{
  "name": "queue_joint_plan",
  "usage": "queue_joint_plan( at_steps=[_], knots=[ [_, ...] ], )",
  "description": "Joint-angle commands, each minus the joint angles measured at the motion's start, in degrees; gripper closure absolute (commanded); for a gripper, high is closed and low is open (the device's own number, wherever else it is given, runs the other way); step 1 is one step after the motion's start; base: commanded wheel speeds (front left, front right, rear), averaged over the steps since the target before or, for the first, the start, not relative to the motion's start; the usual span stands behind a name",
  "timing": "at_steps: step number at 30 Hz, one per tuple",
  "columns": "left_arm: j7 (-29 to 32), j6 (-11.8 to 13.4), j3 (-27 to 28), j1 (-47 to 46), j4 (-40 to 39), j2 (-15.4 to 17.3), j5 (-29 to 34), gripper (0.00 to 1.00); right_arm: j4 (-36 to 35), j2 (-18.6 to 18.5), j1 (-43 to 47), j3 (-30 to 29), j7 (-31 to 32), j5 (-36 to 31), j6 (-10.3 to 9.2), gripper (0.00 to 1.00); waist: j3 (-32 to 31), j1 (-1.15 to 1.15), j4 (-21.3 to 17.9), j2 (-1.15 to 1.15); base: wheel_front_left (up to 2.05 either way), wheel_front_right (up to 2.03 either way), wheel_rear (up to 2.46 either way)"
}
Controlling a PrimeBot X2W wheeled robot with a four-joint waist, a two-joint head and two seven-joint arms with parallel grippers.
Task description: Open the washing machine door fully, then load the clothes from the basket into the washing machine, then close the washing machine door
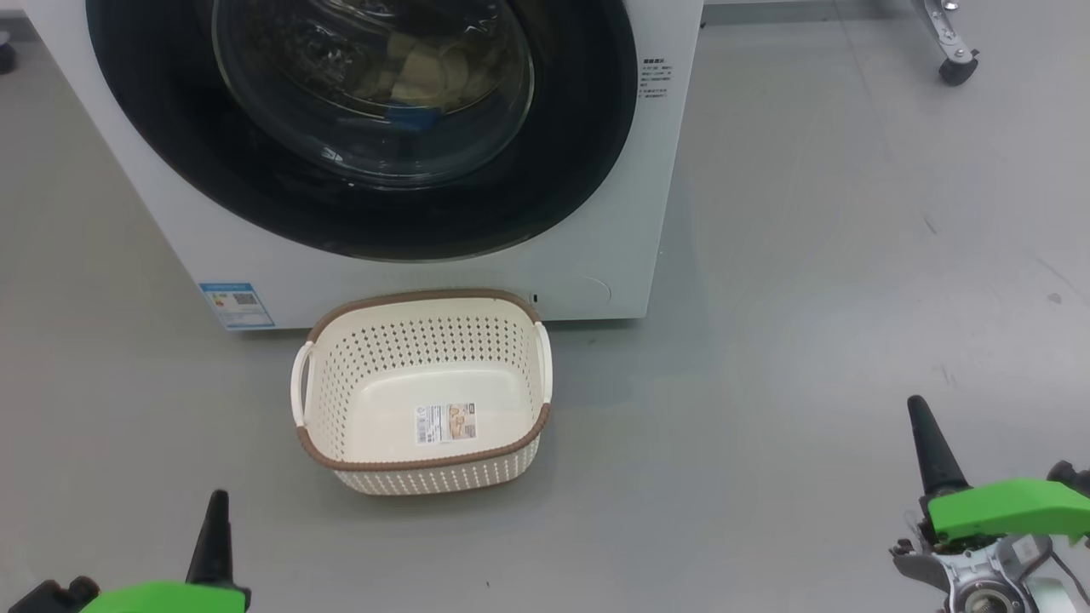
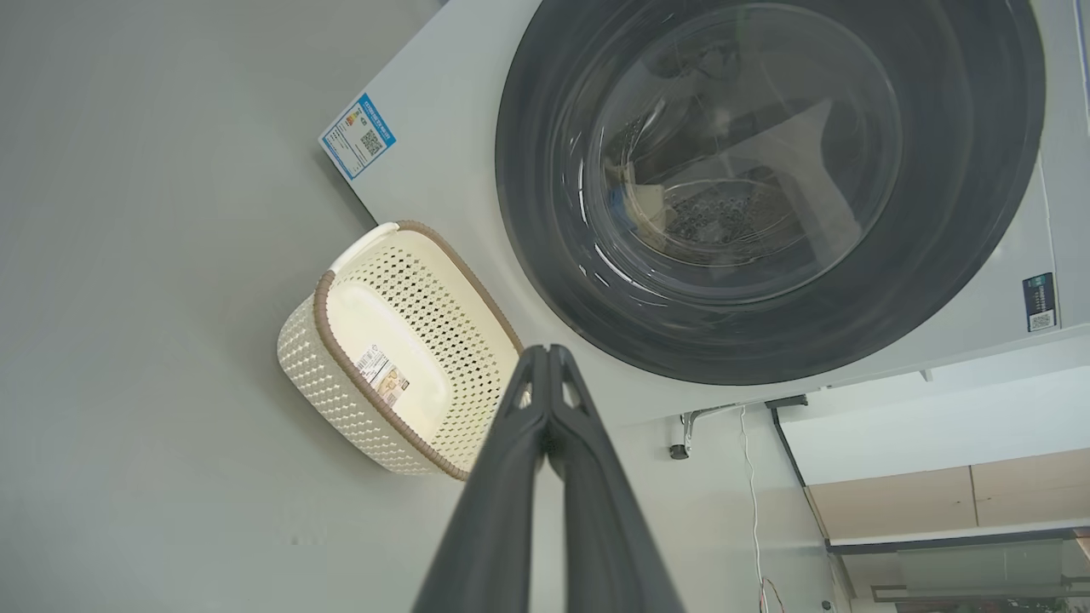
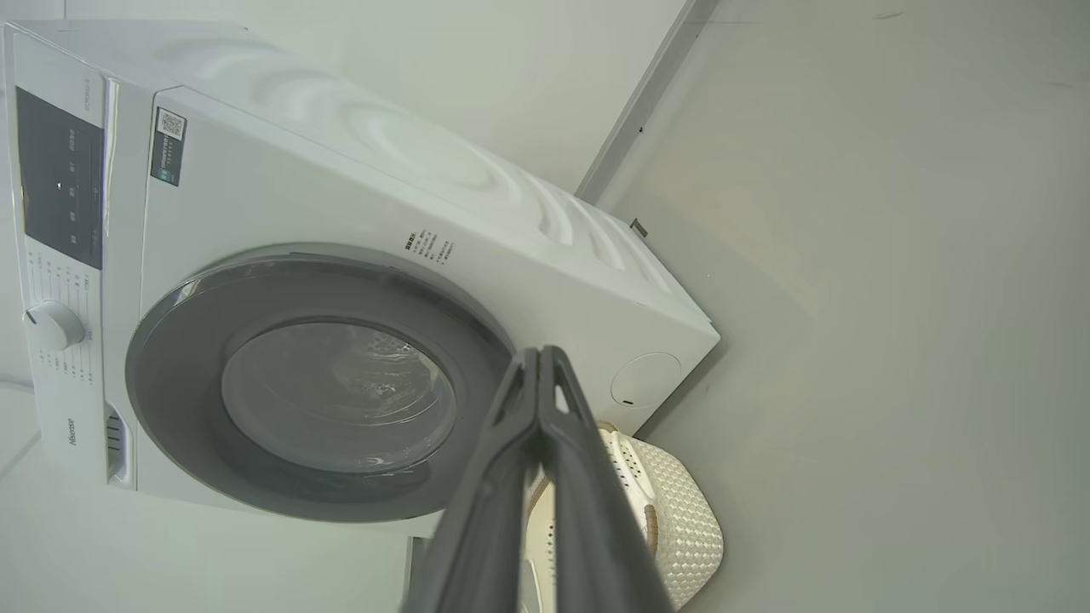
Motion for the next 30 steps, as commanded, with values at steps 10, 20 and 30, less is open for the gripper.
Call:
queue_joint_plan(
  at_steps=[10, 20, 30],
  knots=[
    [1.98, -1.19, 1.96, -4.25, -0.48, 0.35, -7.85, 1.00, -1.17, -1.08, -4.02, -0.12, 2.05, 7.43, -0.13, 1.00, -0.33, 0.00, 0.14, 0.00, 0.00, 0.00, 0.00],
    [3.49, -1.66, 2.19, -5.32, 0.33, 0.21, -14.05, 1.00, -0.65, -1.03, -4.59, -0.60, 3.59, 13.18, -0.14, 1.00, -0.62, 0.00, 0.25, 0.00, 0.00, 0.00, 0.00],
    [5.17, -2.18, 2.44, -6.51, 1.23, 0.07, -20.94, 1.00, -0.08, -0.95, -5.22, -1.16, 5.31, 19.55, -0.15, 1.00, -0.95, 0.00, 0.38, 0.00, 0.00, 0.00, 0.00]
  ],
)
